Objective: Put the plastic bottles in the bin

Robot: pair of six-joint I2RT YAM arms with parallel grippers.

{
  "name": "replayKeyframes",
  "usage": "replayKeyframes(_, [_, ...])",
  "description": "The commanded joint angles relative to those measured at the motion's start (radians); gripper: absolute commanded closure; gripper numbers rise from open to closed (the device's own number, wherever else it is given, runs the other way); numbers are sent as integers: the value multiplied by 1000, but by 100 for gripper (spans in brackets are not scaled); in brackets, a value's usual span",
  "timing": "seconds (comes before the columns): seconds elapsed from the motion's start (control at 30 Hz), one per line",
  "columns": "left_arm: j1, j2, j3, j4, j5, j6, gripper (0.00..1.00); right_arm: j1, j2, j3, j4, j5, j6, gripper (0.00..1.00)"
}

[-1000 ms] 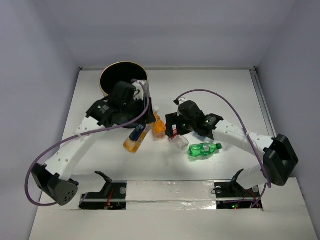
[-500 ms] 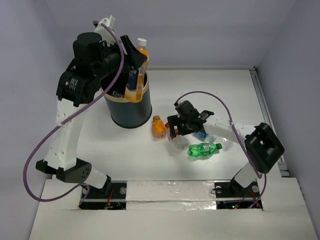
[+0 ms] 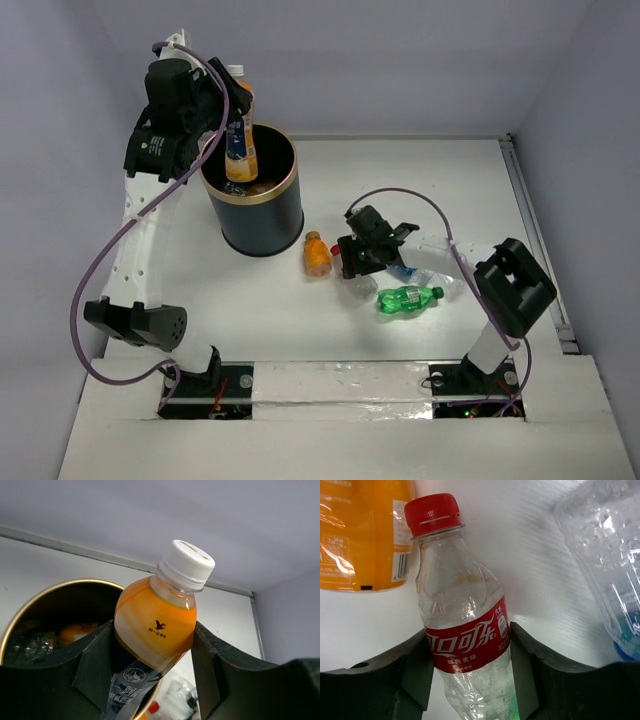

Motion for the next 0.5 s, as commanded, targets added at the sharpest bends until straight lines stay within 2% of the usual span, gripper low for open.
replayKeyframes(0.0, [17, -2, -14, 132, -58, 11, 58, 1, -73, -26, 28, -9, 14, 48])
replayKeyframes(0.17, [17, 30, -45, 149, -58, 17, 55, 1, -164, -26, -30, 3, 23, 51])
replayKeyframes(0.2, [17, 26, -65, 162, -56, 17, 51, 1, -187, -23, -39, 2, 25, 51])
replayKeyframes(0.23, [17, 10, -106, 187, -58, 14, 39, 1, -234, -13, -59, -1, 33, 51])
replayKeyframes(0.33, [17, -20, -161, 222, -58, 11, 26, 1, -326, 24, -89, -10, 34, 51])
replayKeyframes(0.47, [17, -33, -191, 222, -58, 11, 21, 1, -383, 197, -92, -69, 37, 50])
